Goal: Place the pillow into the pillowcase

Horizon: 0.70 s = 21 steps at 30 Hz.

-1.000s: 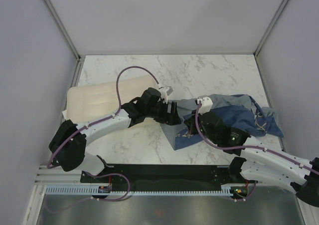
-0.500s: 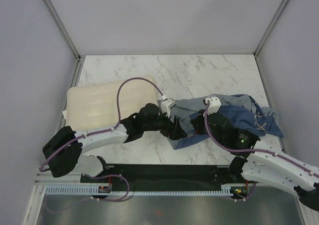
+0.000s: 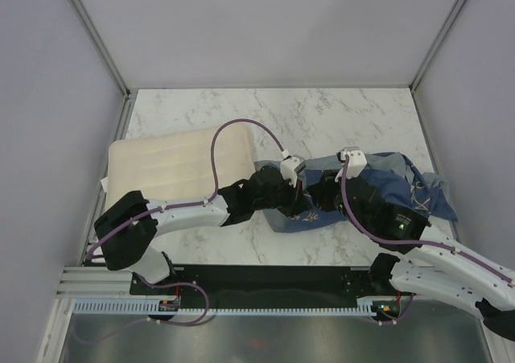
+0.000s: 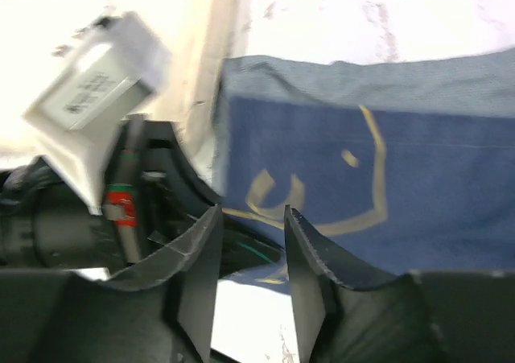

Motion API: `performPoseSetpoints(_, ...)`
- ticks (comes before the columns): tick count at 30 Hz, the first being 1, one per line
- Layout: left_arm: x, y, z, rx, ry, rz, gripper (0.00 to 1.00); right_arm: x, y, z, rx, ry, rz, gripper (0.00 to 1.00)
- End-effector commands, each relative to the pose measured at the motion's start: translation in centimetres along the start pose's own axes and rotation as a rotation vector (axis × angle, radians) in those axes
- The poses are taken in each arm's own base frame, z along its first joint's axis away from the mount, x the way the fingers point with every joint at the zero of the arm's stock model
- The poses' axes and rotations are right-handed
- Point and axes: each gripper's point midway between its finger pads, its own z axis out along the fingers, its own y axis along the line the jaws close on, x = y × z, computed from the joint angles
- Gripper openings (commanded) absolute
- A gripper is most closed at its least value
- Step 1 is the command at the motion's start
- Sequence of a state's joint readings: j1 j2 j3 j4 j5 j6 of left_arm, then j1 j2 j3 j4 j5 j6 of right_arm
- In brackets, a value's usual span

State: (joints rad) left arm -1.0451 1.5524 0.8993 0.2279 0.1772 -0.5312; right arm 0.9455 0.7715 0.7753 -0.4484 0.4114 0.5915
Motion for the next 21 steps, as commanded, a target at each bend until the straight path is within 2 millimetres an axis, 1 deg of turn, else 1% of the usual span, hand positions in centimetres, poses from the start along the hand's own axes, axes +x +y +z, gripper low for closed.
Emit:
performPoseSetpoints(1, -2.2, 2.2, -1.5, -0.169, -0.102, -0.008, 0.02, -3.1, -3.6, -2.0, 0.186, -0.126, 0.048, 0.48)
performPoseSetpoints(2, -2.0, 2.4, -2.2, -0.175, -0.108, 0.001, 0.02, -3.5, -4.5, -2.5, 0.231, -0.152, 0.07, 0.7)
performPoseSetpoints(3, -1.4, 2.3, -3.9, -0.158, -0.111, 0.029, 0.02, -4.1, -5.1, -2.9, 0.262, -0.171, 0.074, 0.76)
performPoseSetpoints(4, -0.7, 1.8, -4.7, -0.126, -0.094, 0.054, 0.02, -4.1, -5.8, -3.3, 0.294, -0.172, 0.061, 0.83)
performPoseSetpoints(5, 1.2, 0.0, -5.5, -0.009, -0.017, 0.081, 0.02, -4.6, -6.7, -3.5, 0.344, -0.195, 0.055, 0.88)
performPoseSetpoints(6, 3.3, -0.4, -6.6, 0.039, 0.046, 0.1, 0.02, -5.3, -7.0, -3.8, 0.367, -0.209, 0.052, 0.88)
performPoseSetpoints(7, 4.6, -2.7, -8.0, 0.135, 0.09, 0.149, 0.02, -5.6, -7.3, -3.8, 0.388, -0.212, 0.035, 0.88)
performPoseSetpoints(8, 7.1, -2.7, -9.0, 0.129, 0.184, 0.161, 0.02, -5.8, -7.5, -3.5, 0.409, -0.208, 0.018, 0.9)
performPoseSetpoints(9, 9.6, -4.7, -9.9, 0.181, 0.253, 0.222, 0.02, -6.6, -7.9, -3.5, 0.434, -0.212, 0.01, 0.9)
performPoseSetpoints(10, 11.2, -5.4, -10.5, 0.191, 0.3, 0.246, 0.04, -7.0, -8.0, -3.2, 0.447, -0.212, 0.007, 0.91)
performPoseSetpoints(11, 12.5, -5.6, -10.7, 0.17, 0.335, 0.268, 0.06, -6.8, -8.2, -2.2, 0.472, -0.184, -0.018, 0.91)
performPoseSetpoints(12, 14.9, -7.1, -11.6, 0.201, 0.404, 0.3, 0.08, -7.3, -8.4, -1.7, 0.477, -0.163, -0.029, 0.92)
performPoseSetpoints(13, 16.0, -7.3, -11.6, 0.192, 0.432, 0.316, 0.09, -7.3, -8.6, -0.9, 0.487, -0.144, -0.032, 0.93)
performPoseSetpoints(14, 17.5, -7.0, -11.4, 0.163, 0.474, 0.331, 0.09, -6.7, -9.0, 0.5, 0.506, -0.095, -0.05, 0.95)
performPoseSetpoints(15, 17.9, -6.9, -11.2, 0.124, 0.484, 0.348, 0.09, -6.7, -9.8, 1.2, 0.511, -0.066, -0.031, 0.95)
performPoseSetpoints(16, 18.9, -6.0, -11.4, 0.047, 0.499, 0.368, 0.08, -6.3, -10.3, 1.9, 0.518, -0.042, -0.03, 0.96)
performPoseSetpoints(17, 19.6, -5.4, -11.4, 0.019, 0.518, 0.368, 0.08, -5.6, -11.0, 2.7, 0.53, -0.008, -0.029, 0.98)
performPoseSetpoints(18, 20.4, -5.0, -11.7, -0.005, 0.535, 0.338, 0.08, -5.0, -13.3, 3.0, 0.577, 0.014, 0.005, 0.98)
performPoseSetpoints(19, 20.1, -3.5, -11.6, -0.086, 0.505, 0.334, 0.08, -4.3, -13.4, 3.9, 0.52, 0.042, 0.059, 0.98)
performPoseSetpoints(20, 19.8, -3.2, -11.9, -0.103, 0.485, 0.314, 0.05, -3.9, -14.5, 4.2, 0.512, 0.051, 0.106, 0.98)
performPoseSetpoints(21, 20.6, -2.3, -12.3, -0.131, 0.494, 0.281, 0.05, -3.1, -16.6, 4.6, 0.495, 0.062, 0.193, 0.98)
